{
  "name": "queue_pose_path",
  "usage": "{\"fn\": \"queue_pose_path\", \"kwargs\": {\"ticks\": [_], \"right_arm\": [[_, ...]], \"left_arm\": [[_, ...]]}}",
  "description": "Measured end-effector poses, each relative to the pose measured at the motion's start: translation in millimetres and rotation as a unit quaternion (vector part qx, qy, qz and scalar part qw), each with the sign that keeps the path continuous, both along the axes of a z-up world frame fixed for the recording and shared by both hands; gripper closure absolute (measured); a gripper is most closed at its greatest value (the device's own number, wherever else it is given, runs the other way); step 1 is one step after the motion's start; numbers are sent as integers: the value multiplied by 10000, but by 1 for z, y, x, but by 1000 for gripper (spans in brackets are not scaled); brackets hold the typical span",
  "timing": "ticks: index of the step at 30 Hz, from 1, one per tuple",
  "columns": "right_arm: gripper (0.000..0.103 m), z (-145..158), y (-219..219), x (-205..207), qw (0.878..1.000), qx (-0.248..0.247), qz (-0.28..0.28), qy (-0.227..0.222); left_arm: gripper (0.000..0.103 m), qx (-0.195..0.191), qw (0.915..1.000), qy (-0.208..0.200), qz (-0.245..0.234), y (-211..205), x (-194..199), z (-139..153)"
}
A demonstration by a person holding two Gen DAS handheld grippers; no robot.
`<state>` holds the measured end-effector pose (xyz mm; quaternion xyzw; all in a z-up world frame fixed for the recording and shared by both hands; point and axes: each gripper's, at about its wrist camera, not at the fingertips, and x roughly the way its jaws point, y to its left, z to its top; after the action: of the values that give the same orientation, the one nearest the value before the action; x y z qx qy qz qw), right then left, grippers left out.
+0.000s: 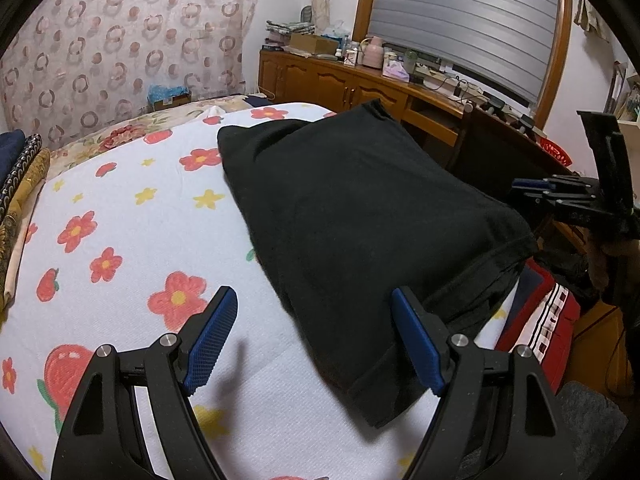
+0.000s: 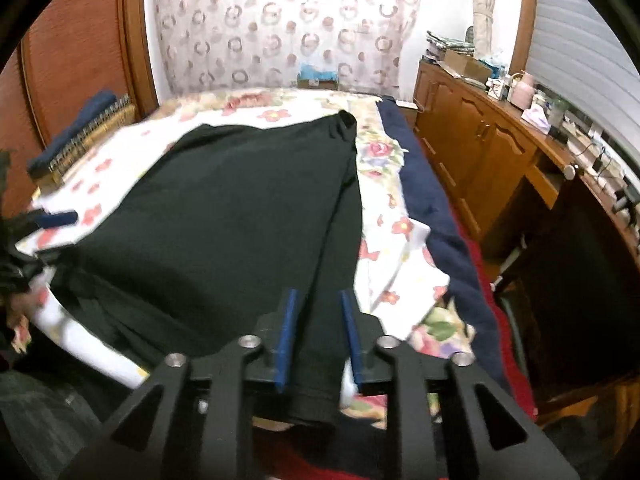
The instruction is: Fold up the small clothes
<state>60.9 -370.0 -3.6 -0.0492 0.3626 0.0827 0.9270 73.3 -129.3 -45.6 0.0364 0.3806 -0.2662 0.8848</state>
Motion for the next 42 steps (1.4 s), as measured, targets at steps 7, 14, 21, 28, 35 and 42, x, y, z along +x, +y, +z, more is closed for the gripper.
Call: {"fn": "queue_pose_path", "kwargs": {"ticks": [7, 14, 21, 28, 35, 42], "right_arm": [[65, -21, 14, -15, 9997, 158, 174, -31], [48, -34, 5, -4, 9998, 125, 26, 148], [47, -40, 3, 2, 9986, 348, -31, 386], [47, -43, -3, 3, 9962, 691, 15, 533], [47, -41, 1, -1, 9966, 602, 36, 561], [47, -41, 6, -2, 9970, 499, 202, 549]], "left_arm": [[23, 27, 10000, 89, 30, -1, 3, -6], [23, 128, 9997, 206, 6, -7, 5, -13], [23, 96, 9992, 393, -35, -7, 5, -20], [54, -143, 9978, 586, -272, -8, 1, -19], [62, -135, 9970, 652, -400, -13, -6, -17], [95, -269, 9963, 596, -562, -14, -13, -12]]}}
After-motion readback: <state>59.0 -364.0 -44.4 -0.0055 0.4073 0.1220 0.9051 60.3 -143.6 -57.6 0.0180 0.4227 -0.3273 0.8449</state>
